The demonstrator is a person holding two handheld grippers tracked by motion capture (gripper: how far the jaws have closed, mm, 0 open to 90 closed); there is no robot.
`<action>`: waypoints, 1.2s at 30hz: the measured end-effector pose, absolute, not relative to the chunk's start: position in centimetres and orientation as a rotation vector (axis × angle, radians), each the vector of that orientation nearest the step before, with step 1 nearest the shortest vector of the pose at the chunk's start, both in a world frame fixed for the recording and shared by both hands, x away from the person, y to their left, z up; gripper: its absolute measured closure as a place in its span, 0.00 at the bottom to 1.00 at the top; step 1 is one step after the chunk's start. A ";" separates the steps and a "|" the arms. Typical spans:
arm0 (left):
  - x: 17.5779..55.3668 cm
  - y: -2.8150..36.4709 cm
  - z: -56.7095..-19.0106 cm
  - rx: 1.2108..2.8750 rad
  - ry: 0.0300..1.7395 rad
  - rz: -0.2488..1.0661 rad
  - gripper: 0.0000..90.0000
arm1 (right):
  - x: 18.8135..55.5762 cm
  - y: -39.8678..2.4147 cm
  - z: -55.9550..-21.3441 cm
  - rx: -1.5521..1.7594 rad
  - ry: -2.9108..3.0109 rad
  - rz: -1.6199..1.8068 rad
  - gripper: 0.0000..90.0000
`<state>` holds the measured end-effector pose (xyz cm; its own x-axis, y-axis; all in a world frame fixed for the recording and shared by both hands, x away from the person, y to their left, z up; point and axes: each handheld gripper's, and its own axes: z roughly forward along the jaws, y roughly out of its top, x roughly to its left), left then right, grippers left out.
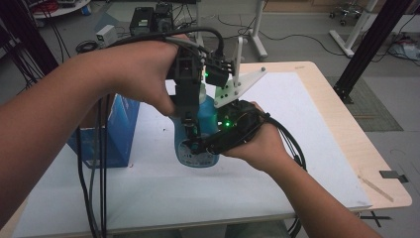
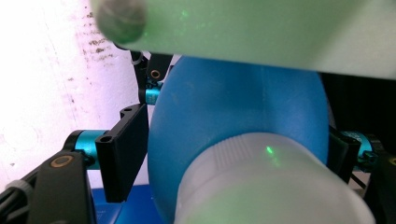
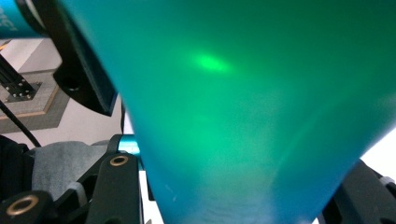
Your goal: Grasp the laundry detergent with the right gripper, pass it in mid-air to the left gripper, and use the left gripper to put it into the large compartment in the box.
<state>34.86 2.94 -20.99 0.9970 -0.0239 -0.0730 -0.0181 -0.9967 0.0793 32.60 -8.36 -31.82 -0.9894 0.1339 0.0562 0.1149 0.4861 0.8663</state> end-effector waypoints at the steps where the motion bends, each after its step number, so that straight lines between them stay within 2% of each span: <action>1: 34.9 2.9 -21.0 3.063 -0.036 -0.110 0.27 | 32.6 -8.4 -31.8 0.234 2.688 1.561 0.51; 5: 35.0 3.0 -20.9 3.064 -0.041 -0.117 0.31 | 32.7 -8.4 -31.9 0.224 2.685 1.569 0.52; 11: 34.9 2.9 -20.9 3.067 -0.022 -0.114 0.31 | 32.6 -8.4 -31.9 0.224 2.684 1.572 0.51; 19: 34.9 2.7 -20.8 3.068 -0.028 -0.138 0.41 | 32.6 -8.5 -31.8 0.231 2.675 1.584 0.52; 36: 34.4 2.4 -20.0 3.087 -0.041 -0.118 0.42 | 32.4 -8.9 -31.6 0.192 2.647 1.634 0.50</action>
